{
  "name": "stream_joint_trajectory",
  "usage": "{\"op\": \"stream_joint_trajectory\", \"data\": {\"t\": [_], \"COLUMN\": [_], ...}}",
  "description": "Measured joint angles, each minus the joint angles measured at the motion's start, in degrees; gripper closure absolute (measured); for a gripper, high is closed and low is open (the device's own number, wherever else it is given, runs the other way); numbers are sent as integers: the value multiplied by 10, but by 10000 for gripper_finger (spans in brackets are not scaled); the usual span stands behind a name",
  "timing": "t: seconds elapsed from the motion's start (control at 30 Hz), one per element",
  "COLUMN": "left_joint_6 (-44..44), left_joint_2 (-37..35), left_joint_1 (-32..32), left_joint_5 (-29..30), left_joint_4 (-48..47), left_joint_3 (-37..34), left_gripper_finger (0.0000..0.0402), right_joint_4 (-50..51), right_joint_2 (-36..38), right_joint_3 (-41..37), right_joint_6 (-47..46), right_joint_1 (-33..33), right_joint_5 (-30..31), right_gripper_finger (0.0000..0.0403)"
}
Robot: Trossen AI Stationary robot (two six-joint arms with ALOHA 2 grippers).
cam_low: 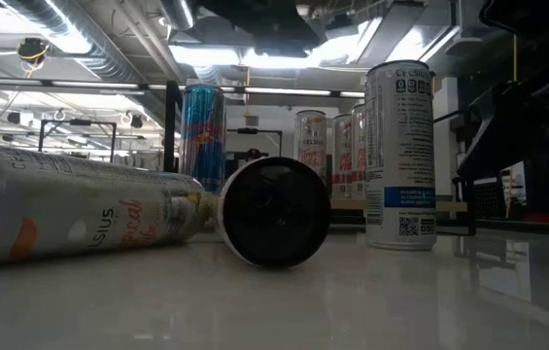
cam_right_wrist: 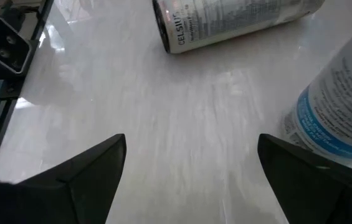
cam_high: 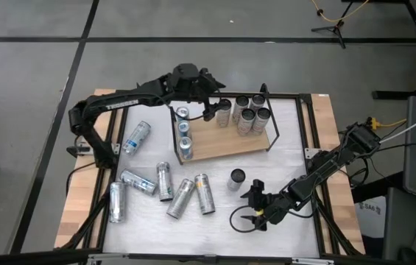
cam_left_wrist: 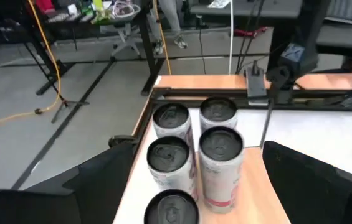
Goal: Place canned beverage on shelf
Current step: Put the white-yellow soda can on the shelf aligned with the other white-yellow soda can
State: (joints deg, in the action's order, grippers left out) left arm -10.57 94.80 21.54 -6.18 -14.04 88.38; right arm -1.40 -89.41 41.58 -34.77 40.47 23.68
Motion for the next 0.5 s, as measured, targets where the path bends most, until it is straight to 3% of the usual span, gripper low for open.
{"op": "stream_joint_trajectory", "data": {"t": [0.5], "left_joint_6": [195], "left_joint_2": [-109], "left_joint_1": [-121], "left_joint_5": [62], "left_joint_4": [-286], "left_joint_3": [0], "left_gripper_finger": [49], "right_joint_4": [-2], "right_joint_2": [0], "right_joint_3": [0], "right_joint_6": [1], "right_joint_1": [0], "right_joint_5": [1], "right_gripper_finger": [45]}}
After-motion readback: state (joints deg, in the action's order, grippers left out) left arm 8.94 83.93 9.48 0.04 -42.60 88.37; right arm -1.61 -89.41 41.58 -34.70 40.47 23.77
